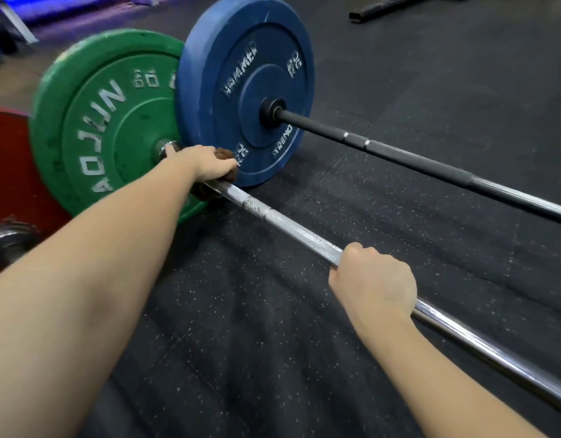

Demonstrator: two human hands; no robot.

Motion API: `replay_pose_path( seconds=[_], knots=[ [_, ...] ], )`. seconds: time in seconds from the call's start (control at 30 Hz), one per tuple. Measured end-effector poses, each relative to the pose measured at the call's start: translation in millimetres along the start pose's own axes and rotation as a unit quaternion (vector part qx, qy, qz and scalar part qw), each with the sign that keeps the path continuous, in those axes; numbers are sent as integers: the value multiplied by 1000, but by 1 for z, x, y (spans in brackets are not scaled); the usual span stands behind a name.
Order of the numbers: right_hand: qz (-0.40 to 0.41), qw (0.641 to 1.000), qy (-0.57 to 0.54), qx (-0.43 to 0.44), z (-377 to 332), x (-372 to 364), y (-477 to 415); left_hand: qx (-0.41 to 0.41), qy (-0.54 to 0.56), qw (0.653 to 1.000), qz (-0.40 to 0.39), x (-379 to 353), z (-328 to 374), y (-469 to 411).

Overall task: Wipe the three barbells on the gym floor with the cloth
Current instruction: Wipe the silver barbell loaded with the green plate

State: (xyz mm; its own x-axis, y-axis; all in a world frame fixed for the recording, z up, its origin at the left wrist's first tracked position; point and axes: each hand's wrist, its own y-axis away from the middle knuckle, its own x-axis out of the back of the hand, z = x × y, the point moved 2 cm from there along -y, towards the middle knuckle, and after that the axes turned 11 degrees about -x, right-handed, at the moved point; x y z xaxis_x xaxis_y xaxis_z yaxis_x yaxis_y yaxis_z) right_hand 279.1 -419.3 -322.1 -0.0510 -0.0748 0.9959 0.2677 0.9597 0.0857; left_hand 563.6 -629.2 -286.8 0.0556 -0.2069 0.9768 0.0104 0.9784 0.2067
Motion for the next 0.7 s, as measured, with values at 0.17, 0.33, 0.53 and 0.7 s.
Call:
replay_pose_path(
  seconds=[0.17,0.33,0.53,0.7],
  knots=[
    [0,1000,-10,-3,0,-1,0,12,22,1000,-6,6,-10,-19],
    [4,1000,-14,-4,-1,2,1,17,-35,999,-8,-1,-2,-22],
    [12,1000,-11,-12,0,1,0,-73,118,990,-23,-2,-19,-20],
    [11,1000,-13,-15,-1,3,3,-119,253,958,-57,3,-26,-11]
  ],
)
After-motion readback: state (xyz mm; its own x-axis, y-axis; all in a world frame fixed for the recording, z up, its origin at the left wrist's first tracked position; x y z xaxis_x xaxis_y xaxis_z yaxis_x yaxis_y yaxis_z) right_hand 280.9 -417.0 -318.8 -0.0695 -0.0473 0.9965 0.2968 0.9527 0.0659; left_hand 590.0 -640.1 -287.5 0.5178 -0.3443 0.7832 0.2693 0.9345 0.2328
